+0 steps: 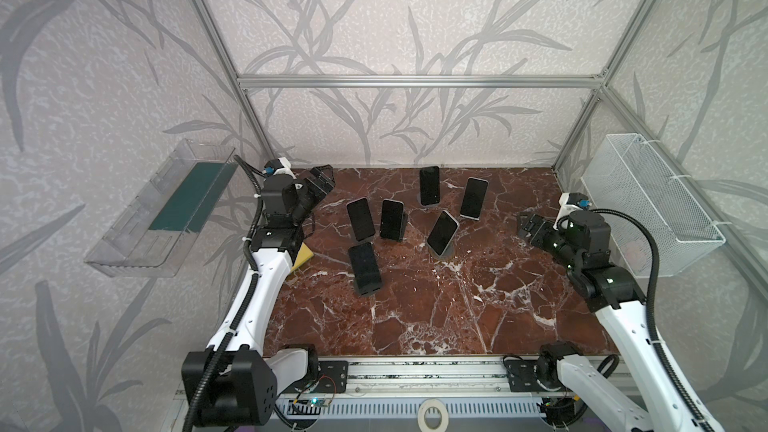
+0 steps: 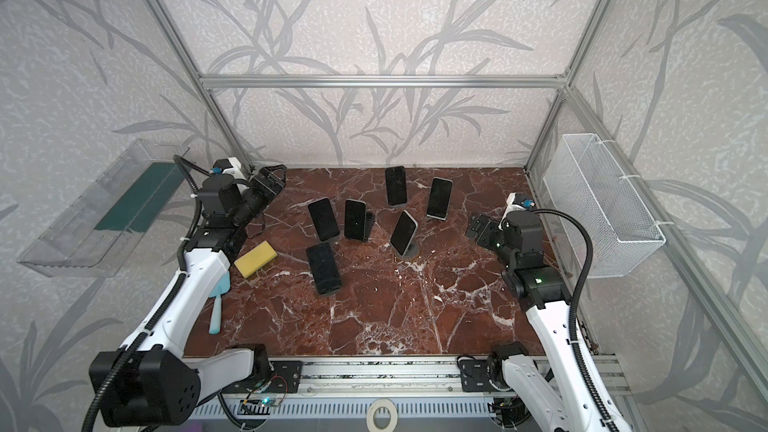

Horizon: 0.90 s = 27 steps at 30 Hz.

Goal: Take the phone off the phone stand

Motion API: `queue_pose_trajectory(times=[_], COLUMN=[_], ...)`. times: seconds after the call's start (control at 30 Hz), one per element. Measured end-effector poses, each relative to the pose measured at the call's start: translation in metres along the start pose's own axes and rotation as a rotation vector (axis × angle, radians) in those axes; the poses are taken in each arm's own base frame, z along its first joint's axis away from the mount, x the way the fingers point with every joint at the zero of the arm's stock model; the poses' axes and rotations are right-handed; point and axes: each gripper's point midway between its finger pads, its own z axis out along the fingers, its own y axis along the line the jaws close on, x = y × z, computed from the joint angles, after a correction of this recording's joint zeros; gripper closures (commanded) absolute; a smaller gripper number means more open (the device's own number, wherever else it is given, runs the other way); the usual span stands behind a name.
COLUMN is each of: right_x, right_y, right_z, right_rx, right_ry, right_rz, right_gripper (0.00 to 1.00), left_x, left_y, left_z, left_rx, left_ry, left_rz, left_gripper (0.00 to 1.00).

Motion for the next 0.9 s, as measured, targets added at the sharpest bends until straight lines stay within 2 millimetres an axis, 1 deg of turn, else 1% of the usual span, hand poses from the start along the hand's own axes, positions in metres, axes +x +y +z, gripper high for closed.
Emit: queue_pose_trajectory(times=[0.1, 0.13, 0.2, 0.27, 0.33, 0.43, 0.5, 0.53, 0.6, 0.67, 0.77, 0.9], right_x=[-0.001, 0.001, 0.008, 0.021, 0.039, 0.070, 0.093, 0.105, 0.130, 0.149, 0.162, 0.171], right_y=[0.036, 0.048, 0.071, 0.090, 0.105, 0.127, 0.148, 0.164, 0.197, 0.235, 0.273, 0.299], right_z=[-0.020, -0.025, -0.032, -0.034, -0.029, -0.015, -0.007, -0.005, -0.004, -0.004, 0.003, 0.014], right_rx=[-0.073, -0.095, -0.138, -0.164, -0.171, -0.164, -0.161, -0.174, -0.213, -0.256, -0.297, -0.308], right_ry=[0.001, 0.003, 0.015, 0.036, 0.070, 0.119, 0.132, 0.126, 0.125, 0.117, 0.111, 0.119], right_rz=[-0.063, -0.089, -0.139, -0.189, -0.242, -0.335, -0.412, -0.462, -0.551, -0.620, -0.644, -0.637], right_gripper=[0.05, 0.05, 0.05, 0.05, 0.04, 0.04, 0.02, 0.01, 0.01, 0.01, 0.01, 0.01], left_x=[0.006, 0.007, 0.008, 0.010, 0.014, 0.017, 0.016, 0.015, 0.014, 0.011, 0.008, 0.003], left_y=[-0.001, -0.001, -0.001, 0.002, 0.006, 0.011, 0.012, 0.014, 0.014, 0.017, 0.020, 0.025], left_z=[0.001, 0.001, 0.002, 0.002, 0.003, 0.006, 0.006, 0.006, 0.006, 0.006, 0.005, 0.004], left_rx=[0.007, 0.010, 0.011, 0.008, -0.002, -0.014, -0.018, -0.020, -0.021, -0.029, -0.039, -0.054], left_ry=[0.021, 0.024, 0.024, 0.026, 0.034, 0.043, 0.041, 0.039, 0.034, 0.026, 0.014, -0.002], left_rz=[-0.003, -0.006, -0.017, -0.035, -0.051, -0.076, -0.093, -0.098, -0.102, -0.103, -0.101, -0.102], left_gripper=[0.10, 0.08, 0.07, 0.07, 0.07, 0.07, 0.08, 0.08, 0.09, 0.10, 0.10, 0.11])
